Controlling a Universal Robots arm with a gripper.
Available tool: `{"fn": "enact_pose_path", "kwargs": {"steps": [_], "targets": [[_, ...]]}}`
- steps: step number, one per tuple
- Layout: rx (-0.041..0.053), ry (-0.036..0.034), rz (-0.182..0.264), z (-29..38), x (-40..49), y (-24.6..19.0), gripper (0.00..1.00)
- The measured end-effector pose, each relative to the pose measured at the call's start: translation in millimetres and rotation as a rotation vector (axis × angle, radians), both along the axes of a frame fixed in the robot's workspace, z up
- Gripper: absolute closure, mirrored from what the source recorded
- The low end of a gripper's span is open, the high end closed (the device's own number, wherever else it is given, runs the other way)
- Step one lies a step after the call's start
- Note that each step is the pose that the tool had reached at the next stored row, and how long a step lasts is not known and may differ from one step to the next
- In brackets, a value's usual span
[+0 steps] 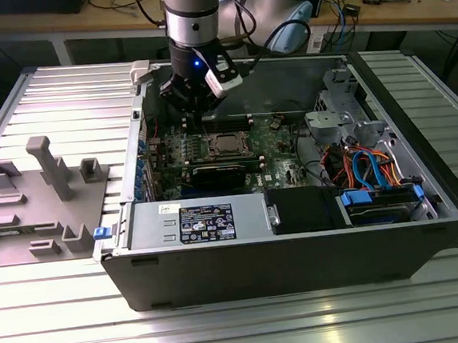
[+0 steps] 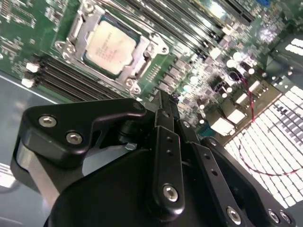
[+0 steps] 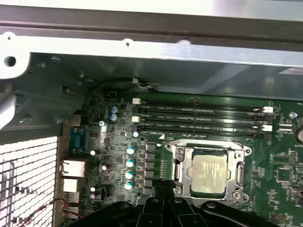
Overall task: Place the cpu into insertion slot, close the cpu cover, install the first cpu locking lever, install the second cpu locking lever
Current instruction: 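Install the first cpu locking lever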
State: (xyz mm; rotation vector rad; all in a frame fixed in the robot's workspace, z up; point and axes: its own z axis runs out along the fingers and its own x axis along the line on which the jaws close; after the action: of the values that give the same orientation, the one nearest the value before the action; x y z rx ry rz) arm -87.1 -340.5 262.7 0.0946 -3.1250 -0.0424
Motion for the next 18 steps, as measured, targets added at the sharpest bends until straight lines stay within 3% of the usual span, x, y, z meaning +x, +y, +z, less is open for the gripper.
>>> {"fn": "enact_pose_path", "kwargs": {"steps": [5,11,14,18], "targets": [[0.0067,-0.0001,0.000,0.0,-8.9,0.5,0.89],[0.0170,-0.0002,0.000,-0.1,-14.0,5.7,0.89],[0.0175,-0.0001,0.000,-0.1,-14.0,10.4,0.89],[0.0177,-0.0001,0.000,-0.2,-14.0,19.7,0.89]]}}
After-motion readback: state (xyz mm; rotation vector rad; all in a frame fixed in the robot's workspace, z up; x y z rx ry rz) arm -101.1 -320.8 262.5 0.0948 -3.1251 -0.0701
